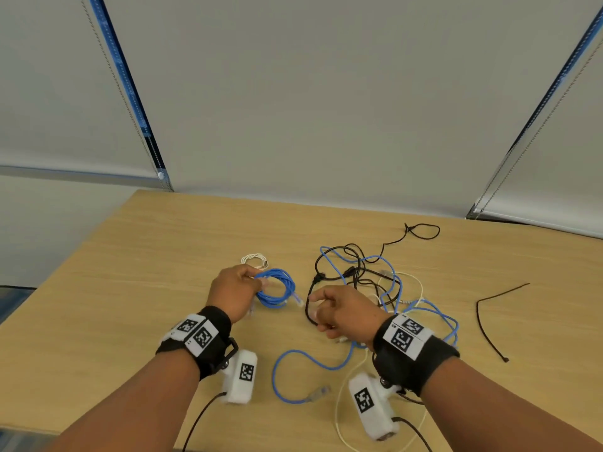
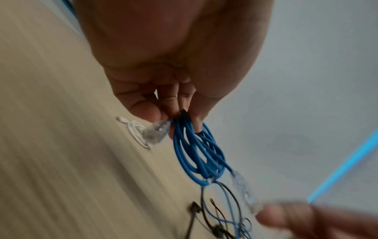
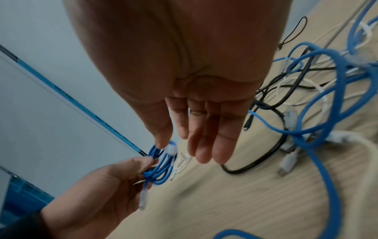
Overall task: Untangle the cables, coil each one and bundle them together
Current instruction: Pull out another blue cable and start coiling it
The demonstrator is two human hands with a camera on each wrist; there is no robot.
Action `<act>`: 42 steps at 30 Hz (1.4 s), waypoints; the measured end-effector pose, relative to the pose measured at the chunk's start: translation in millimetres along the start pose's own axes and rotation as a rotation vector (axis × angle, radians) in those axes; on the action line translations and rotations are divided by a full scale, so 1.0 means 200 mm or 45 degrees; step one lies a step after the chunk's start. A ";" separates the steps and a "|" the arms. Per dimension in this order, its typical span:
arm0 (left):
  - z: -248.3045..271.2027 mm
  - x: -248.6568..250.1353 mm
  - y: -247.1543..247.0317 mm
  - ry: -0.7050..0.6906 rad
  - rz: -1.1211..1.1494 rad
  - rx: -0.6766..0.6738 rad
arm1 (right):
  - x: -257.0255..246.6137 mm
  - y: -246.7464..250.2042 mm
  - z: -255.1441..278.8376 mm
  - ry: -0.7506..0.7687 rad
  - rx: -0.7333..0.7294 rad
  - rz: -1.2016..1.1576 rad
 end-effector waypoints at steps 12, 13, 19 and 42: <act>-0.04 -0.11 0.13 0.037 -0.347 0.224 | 0.20 0.05 0.05 0.105 -0.112 1.080; 0.01 -0.04 0.07 -0.063 -0.363 0.181 | 0.22 -0.01 0.05 0.133 -0.148 1.190; 0.30 -0.02 -0.49 -0.163 -0.661 -0.566 | 0.22 -0.13 0.05 0.240 -0.069 1.772; 0.24 0.74 -0.10 -0.161 1.466 -0.580 | -0.35 0.55 0.27 0.544 0.401 0.750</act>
Point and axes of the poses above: each hand's wrist, its own z-axis away from the middle knuckle, its own y-axis out of the back of the hand, x = y × z, the point moved 10 cm from there along -z, towards the middle knuckle, and after that the axes turned 4 degrees about -z, right-handed, at the moved point
